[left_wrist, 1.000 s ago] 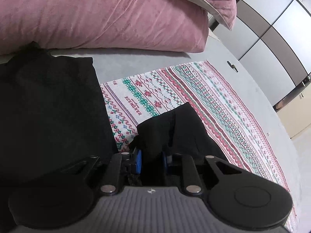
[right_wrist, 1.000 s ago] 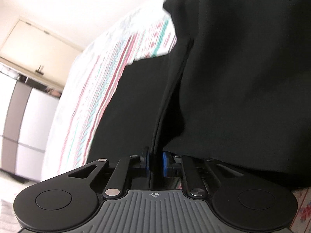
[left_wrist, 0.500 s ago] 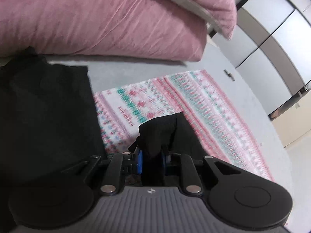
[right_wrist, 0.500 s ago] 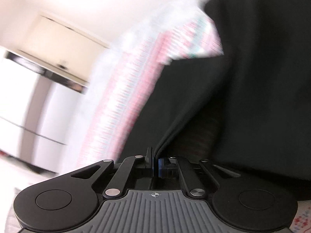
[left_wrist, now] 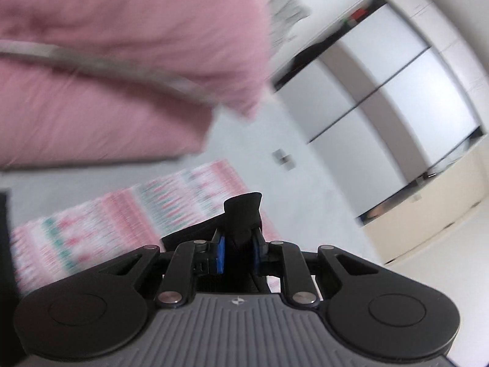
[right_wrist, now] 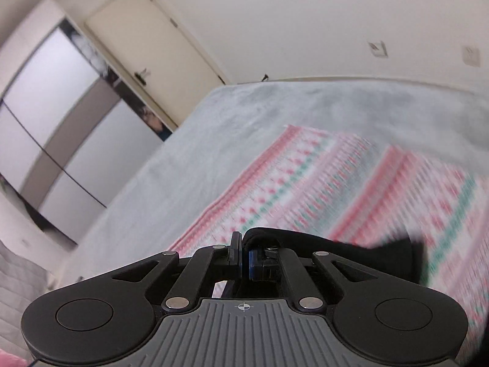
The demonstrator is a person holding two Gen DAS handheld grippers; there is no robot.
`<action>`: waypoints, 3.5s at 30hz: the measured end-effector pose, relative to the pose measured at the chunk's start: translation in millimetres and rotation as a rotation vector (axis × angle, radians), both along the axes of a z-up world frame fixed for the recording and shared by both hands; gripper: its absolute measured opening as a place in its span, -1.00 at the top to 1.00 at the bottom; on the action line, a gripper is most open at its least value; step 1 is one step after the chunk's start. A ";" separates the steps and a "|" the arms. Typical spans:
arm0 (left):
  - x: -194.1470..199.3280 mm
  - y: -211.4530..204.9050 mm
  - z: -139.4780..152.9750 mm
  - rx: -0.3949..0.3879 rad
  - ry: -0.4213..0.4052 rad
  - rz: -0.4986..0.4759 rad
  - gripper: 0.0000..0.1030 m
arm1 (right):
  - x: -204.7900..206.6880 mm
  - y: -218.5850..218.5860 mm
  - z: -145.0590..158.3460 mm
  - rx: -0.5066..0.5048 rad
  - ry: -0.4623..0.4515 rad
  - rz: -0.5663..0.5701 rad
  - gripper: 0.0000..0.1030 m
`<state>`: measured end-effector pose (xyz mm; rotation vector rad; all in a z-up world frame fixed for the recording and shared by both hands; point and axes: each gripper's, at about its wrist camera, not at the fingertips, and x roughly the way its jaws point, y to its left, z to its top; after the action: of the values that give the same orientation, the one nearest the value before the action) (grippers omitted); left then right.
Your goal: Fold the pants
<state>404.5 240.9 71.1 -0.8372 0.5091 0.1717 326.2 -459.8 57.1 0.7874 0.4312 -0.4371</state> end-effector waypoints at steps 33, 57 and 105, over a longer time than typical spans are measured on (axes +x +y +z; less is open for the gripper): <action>-5.2 -3.0 -196.4 0.182 0.314 -0.006 0.08 | -46.9 -75.1 -193.6 0.407 0.032 -0.157 0.79; -0.5 -16.4 -196.7 0.302 0.340 -0.043 0.05 | 8.1 43.0 -158.7 -0.458 0.405 0.263 0.91; -2.5 -175.9 -168.5 0.316 0.274 -0.451 -0.64 | 7.2 76.0 -99.8 -0.039 0.219 0.637 -0.67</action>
<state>402.0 65.0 -97.4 -0.3762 0.8890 -0.0511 333.4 -383.8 -42.7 0.5263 0.8413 0.0670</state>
